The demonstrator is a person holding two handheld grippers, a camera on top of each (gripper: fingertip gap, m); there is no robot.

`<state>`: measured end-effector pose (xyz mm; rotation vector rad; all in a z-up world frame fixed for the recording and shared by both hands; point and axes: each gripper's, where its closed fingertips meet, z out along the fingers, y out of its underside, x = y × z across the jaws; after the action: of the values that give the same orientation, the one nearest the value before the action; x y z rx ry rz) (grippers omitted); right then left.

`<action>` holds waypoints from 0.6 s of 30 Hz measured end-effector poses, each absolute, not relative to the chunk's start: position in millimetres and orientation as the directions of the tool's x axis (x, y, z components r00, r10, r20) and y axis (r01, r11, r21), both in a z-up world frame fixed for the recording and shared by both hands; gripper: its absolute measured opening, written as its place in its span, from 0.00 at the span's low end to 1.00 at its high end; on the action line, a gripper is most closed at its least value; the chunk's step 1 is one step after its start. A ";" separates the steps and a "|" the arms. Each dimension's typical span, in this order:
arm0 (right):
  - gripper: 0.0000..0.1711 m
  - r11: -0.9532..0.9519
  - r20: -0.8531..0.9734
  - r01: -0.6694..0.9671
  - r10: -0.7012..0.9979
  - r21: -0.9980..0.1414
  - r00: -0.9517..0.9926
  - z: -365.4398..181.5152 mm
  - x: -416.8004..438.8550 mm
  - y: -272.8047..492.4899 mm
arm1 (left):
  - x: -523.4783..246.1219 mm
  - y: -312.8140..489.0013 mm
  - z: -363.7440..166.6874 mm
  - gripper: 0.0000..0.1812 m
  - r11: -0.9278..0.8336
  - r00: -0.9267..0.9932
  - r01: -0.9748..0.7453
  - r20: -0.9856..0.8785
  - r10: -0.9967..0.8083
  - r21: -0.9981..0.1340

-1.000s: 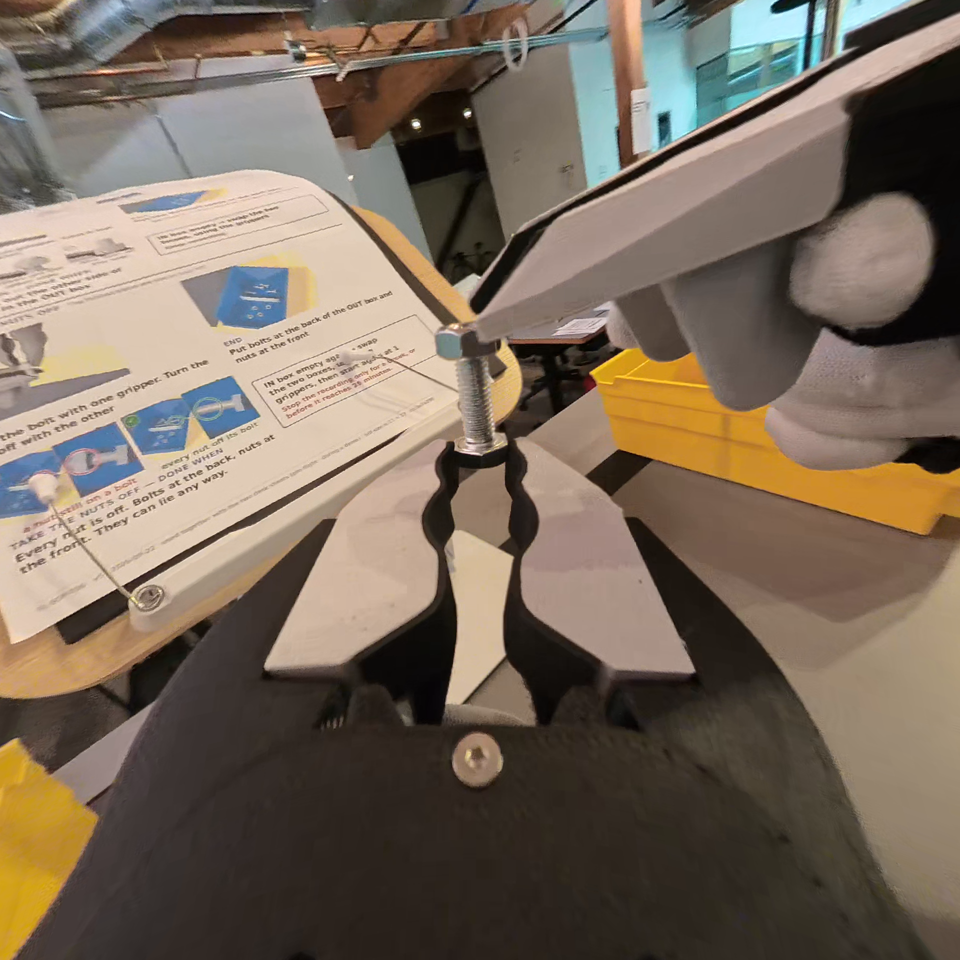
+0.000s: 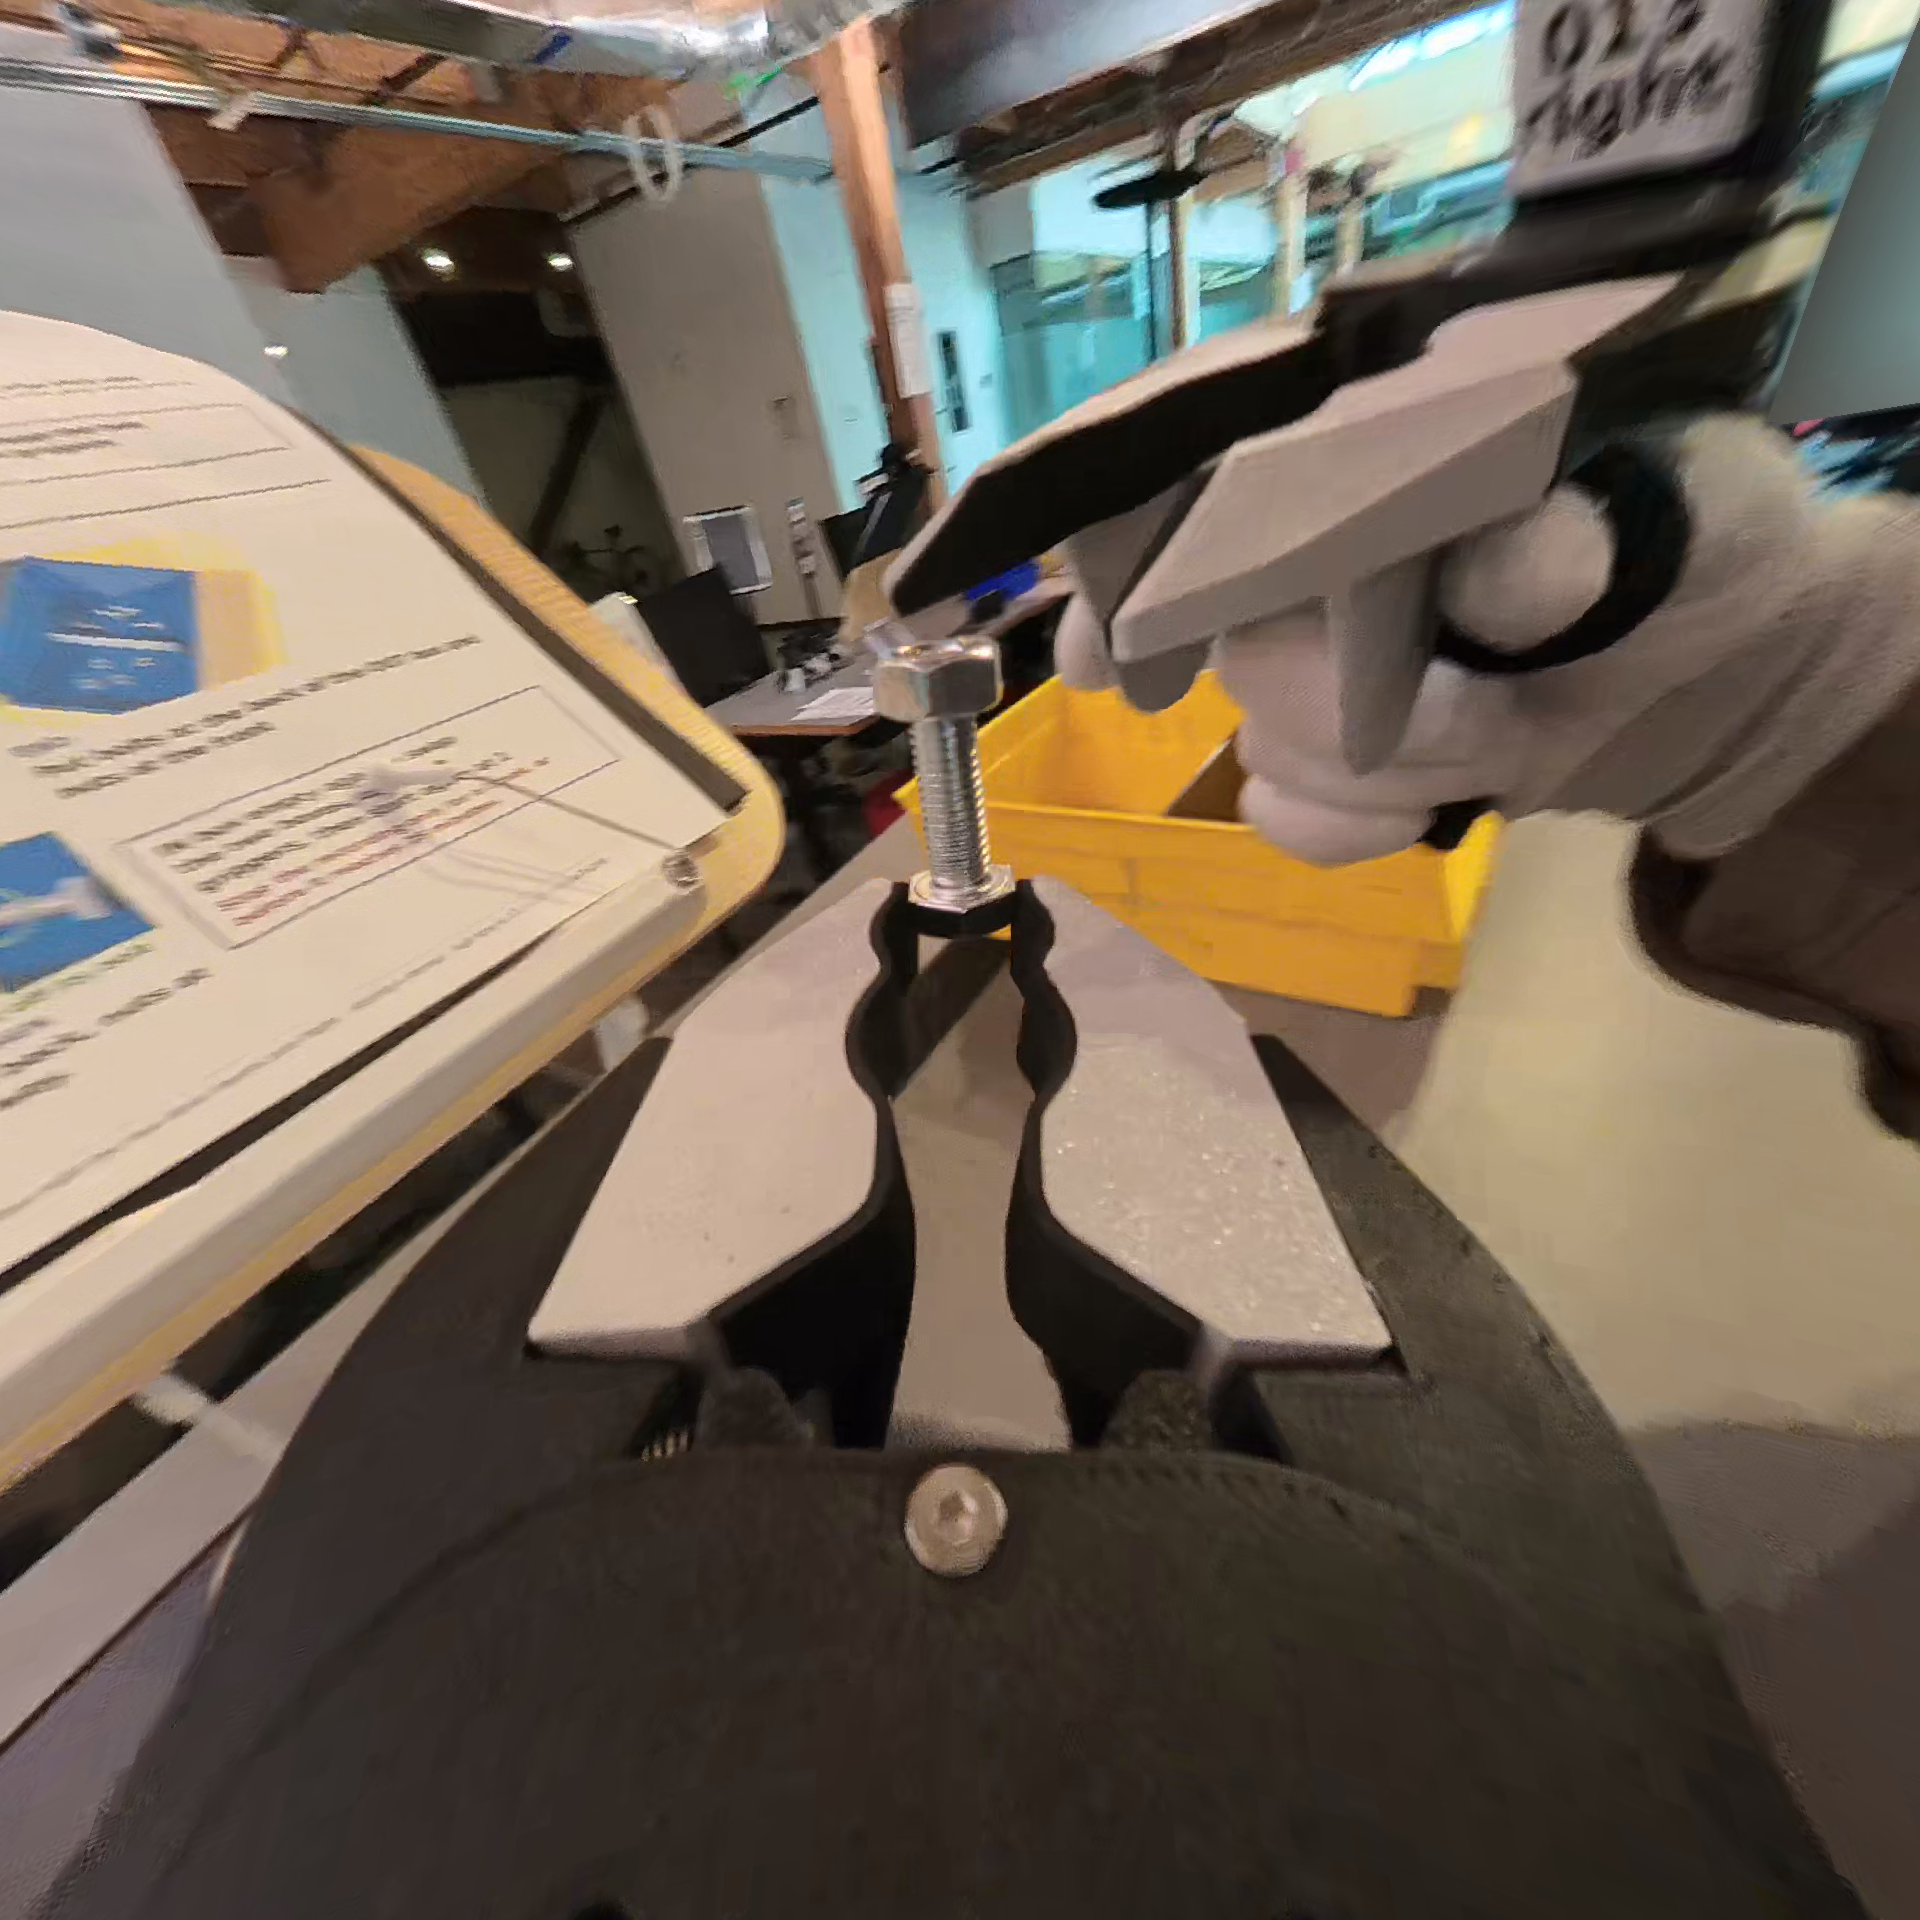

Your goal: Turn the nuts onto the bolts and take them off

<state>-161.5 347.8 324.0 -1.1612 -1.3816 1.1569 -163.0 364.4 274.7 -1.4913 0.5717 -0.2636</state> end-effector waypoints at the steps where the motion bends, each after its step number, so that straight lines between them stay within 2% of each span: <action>1: 0.22 0.094 0.088 0.106 0.994 -0.990 -0.064 323.9 -158.9 352.1 | -167.1 367.3 274.3 0.10 0.085 0.858 -0.211 -0.227 -0.460 -0.974; 3: 0.17 0.102 0.098 0.191 0.995 -0.976 -0.029 315.0 -155.5 356.9 | -173.9 372.4 268.0 0.10 0.078 0.858 -0.344 -0.347 -0.378 -0.936; 7: 0.16 0.094 0.094 0.292 0.995 -0.952 -0.014 300.4 -155.2 357.8 | -177.9 376.8 254.0 0.10 0.063 0.788 -0.542 -0.532 -0.310 -0.838; 11: 0.18 0.075 0.078 0.345 0.997 -0.936 -0.005 288.0 -159.2 360.3 | -174.9 377.9 246.2 0.10 0.068 0.741 -0.612 -0.602 -0.299 -0.788; 15: 0.09 0.085 0.082 0.356 0.996 -0.931 -0.025 283.2 -160.0 358.3 | -172.7 377.7 243.3 0.10 0.068 0.714 -0.644 -0.631 -0.303 -0.762; 18: 0.08 0.131 0.123 0.369 0.991 -0.920 -0.047 280.9 -158.5 355.2 | -170.0 374.5 239.9 0.10 0.063 0.706 -0.632 -0.608 -0.363 -0.772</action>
<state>-158.5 355.2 280.9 -1.3684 -1.5591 0.9229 -170.0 374.5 239.9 -1.5488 0.8432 0.2452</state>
